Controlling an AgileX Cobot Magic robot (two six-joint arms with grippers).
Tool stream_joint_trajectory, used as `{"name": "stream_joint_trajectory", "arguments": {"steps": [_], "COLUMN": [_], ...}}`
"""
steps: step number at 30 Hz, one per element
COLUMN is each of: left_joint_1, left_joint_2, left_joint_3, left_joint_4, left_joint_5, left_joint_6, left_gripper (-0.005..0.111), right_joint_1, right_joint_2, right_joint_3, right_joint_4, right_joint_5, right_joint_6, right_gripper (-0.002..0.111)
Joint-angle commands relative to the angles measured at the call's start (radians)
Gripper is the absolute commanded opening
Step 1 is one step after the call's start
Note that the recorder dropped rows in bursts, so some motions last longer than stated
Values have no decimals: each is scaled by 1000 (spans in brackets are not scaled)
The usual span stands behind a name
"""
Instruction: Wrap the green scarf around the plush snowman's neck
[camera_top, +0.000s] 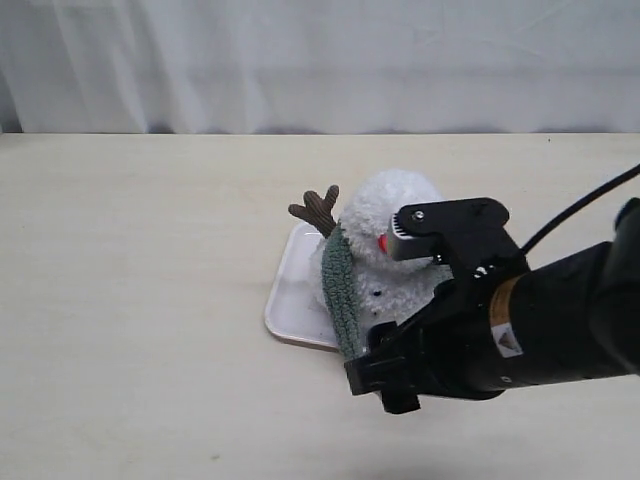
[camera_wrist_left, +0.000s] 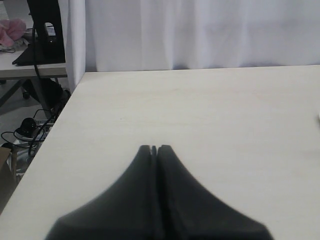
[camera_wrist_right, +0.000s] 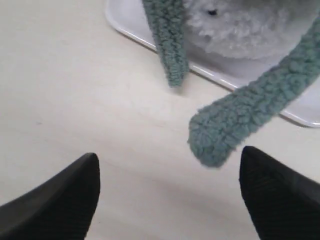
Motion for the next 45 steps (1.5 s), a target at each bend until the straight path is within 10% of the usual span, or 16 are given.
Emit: {"name": "stream_joint_trajectory", "arguments": {"steps": [1,8,26,45], "left_joint_1": [2,2,2,2], "left_joint_2": [-2,-2,-2,-2], "left_joint_3": [2,2,2,2], "left_joint_4": [2,2,2,2], "left_joint_5": [-7,-7,-7,-7], "left_joint_6": [-5,-5,-5,-5], "left_gripper": [0,0,0,0], "right_joint_1": [-2,-2,-2,-2], "right_joint_2": [-114,-284,-758,-1093], "right_joint_3": [-1,-1,-1,-1], "right_joint_4": [80,272,250,265], "right_joint_5": [55,109,59,76], "right_joint_6": [-65,-238,-315,-315], "right_gripper": [73,70,6,4]}}
